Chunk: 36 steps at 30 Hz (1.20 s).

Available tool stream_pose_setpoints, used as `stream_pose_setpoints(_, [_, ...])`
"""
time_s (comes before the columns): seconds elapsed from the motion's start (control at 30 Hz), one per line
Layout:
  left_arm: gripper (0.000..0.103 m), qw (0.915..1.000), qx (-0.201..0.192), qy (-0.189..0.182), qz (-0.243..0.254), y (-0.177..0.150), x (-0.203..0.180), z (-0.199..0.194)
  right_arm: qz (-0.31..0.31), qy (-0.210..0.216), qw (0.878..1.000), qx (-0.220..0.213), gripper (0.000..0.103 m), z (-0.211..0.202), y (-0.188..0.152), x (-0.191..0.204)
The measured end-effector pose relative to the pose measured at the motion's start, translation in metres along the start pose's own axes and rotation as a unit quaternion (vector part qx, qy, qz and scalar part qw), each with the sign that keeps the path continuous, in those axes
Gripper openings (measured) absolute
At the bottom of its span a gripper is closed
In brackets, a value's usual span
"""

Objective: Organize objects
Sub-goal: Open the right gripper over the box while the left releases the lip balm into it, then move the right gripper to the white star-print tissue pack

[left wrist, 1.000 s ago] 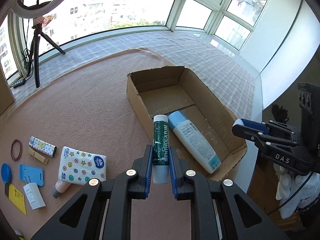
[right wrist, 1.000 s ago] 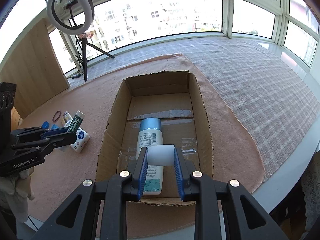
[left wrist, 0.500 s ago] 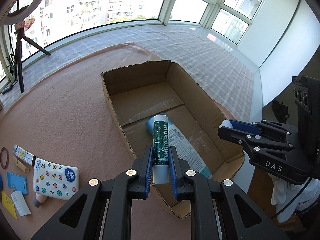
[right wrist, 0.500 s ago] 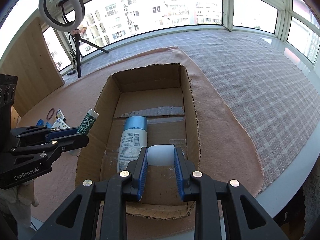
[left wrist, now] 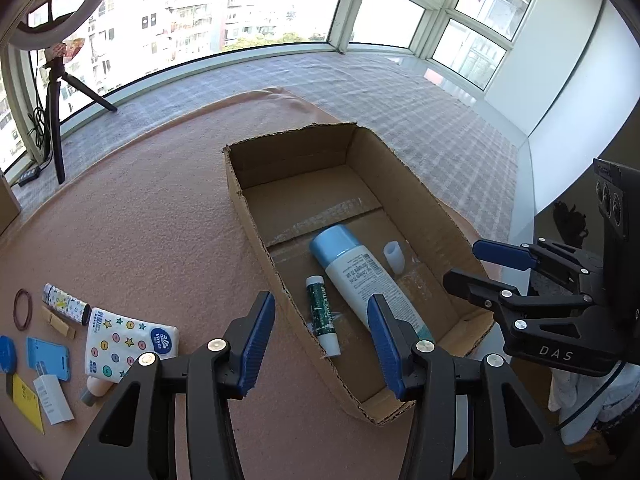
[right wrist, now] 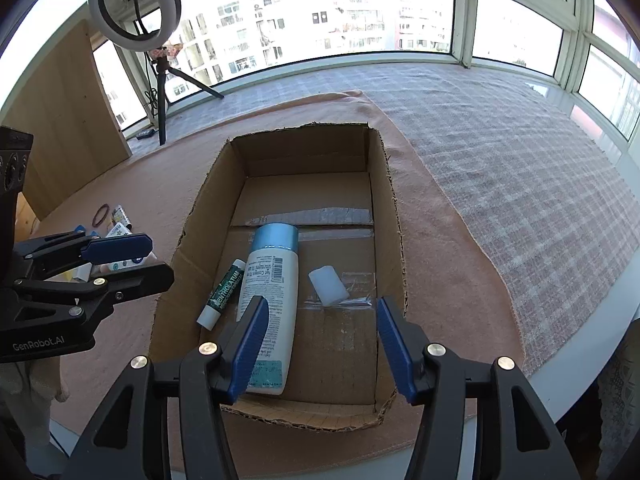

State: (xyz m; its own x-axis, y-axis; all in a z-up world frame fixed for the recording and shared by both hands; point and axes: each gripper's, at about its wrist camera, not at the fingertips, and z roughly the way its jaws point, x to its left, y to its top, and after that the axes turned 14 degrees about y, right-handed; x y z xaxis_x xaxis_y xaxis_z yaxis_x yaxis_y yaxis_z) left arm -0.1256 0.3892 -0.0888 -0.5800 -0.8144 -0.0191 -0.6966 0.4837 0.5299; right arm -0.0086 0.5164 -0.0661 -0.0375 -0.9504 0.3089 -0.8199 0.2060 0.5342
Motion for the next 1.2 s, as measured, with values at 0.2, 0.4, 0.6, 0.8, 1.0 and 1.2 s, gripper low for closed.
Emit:
stream_pose_setpoints(0.2, [0.052,0.9990,0.018,0.027,-0.031,-0.005,0.034,0.001,0.009,0.007,1.000,-0.006,0.052,-0.005,-0.003,0.004])
stream_pose_setpoints(0.4, [0.052,0.9935,0.040,0.081,-0.069,-0.010,0.089,0.008,0.025,0.019,0.999,-0.010,0.052,-0.007,-0.007,0.008])
stream_pose_setpoints(0.6, [0.052,0.9883,0.053,0.114,-0.086,-0.005,0.133,0.019,0.031,0.027,0.999,-0.007,0.052,-0.005,-0.012,0.014])
stream_pose_setpoints(0.8, [0.049,0.9873,0.066,0.119,-0.081,0.004,0.149,0.031,0.034,0.026,0.999,-0.003,0.052,-0.004,-0.018,0.020])
stream_pose_setpoints(1.0, [0.046,0.9869,0.087,0.117,-0.069,0.008,0.151,0.050,0.043,0.021,0.999,-0.003,0.052,-0.005,-0.024,0.020])
stream_pose_setpoints(1.2, [0.029,0.9863,0.107,0.113,-0.055,0.003,0.147,0.063,0.048,0.017,0.999,-0.002,0.052,-0.006,-0.028,0.023])
